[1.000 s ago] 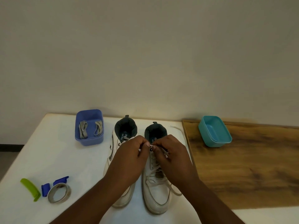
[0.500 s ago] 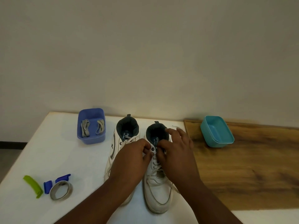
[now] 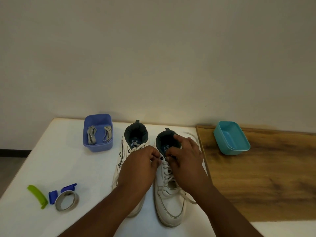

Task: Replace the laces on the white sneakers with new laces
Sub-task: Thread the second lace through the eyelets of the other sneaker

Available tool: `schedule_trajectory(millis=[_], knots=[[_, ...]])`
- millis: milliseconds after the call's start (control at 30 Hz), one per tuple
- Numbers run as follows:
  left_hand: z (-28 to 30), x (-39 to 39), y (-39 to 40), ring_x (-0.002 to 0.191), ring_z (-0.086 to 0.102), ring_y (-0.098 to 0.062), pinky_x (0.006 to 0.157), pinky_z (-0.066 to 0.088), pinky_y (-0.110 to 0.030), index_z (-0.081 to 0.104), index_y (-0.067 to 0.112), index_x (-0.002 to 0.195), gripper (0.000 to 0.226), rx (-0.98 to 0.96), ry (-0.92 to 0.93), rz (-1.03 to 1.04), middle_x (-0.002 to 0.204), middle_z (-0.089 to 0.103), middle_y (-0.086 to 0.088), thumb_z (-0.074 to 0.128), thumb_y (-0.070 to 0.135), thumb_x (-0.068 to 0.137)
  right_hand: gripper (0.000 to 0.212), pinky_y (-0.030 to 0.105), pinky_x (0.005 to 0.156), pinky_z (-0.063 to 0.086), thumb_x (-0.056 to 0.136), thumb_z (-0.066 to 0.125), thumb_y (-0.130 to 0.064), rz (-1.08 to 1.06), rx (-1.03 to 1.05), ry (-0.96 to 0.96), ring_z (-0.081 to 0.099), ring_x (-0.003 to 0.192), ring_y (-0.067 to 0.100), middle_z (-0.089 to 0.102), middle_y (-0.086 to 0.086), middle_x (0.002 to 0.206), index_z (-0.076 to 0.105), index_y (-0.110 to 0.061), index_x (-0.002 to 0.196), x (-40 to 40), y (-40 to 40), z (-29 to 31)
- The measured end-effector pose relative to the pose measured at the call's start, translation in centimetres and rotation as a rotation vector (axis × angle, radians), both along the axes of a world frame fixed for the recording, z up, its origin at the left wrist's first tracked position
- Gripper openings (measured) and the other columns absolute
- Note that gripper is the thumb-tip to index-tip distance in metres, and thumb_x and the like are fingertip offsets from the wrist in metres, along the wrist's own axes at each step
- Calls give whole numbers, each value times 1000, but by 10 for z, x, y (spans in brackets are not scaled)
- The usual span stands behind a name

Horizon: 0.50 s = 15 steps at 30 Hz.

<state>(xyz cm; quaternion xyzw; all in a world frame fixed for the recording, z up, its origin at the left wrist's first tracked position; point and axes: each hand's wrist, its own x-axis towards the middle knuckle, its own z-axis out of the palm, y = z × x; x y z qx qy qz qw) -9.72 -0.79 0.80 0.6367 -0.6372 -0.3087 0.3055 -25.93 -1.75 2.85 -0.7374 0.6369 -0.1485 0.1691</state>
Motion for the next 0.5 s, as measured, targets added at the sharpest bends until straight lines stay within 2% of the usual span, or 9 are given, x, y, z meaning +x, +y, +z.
schedule_trajectory(millis=[100, 300, 400, 500], knots=[[-1, -2, -1, 76, 58, 4, 71, 36, -9, 67, 34, 98, 6, 19, -9, -5, 79, 61, 22, 65, 30, 95, 16, 52, 122, 16, 99, 59, -24, 27, 6, 63, 11, 155, 28, 30, -10, 163, 70, -35, 102, -2, -1, 0], [1, -1, 1, 78, 60, 4, 73, 43, -13, 67, 37, 99, 5, -10, -32, 5, 79, 63, 21, 65, 35, 94, 13, 46, 116, 29, 98, 63, -25, -45, 18, -88, 26, 147, 20, 38, -11, 156, 71, -35, 99, -4, 1, 2], [2, 0, 1, 79, 60, 3, 78, 47, -19, 68, 36, 99, 6, -7, -23, -3, 79, 62, 21, 65, 35, 94, 12, 48, 117, 31, 98, 63, -27, -36, 33, -61, 27, 147, 20, 38, -11, 157, 70, -37, 99, -6, 0, 2], [4, 0, 2, 79, 60, 3, 75, 45, -18, 67, 37, 99, 6, -19, -41, -4, 81, 64, 19, 66, 35, 94, 13, 48, 117, 31, 97, 65, -27, -41, 53, -107, 27, 146, 19, 39, -12, 156, 72, -37, 99, -6, -1, 0]])
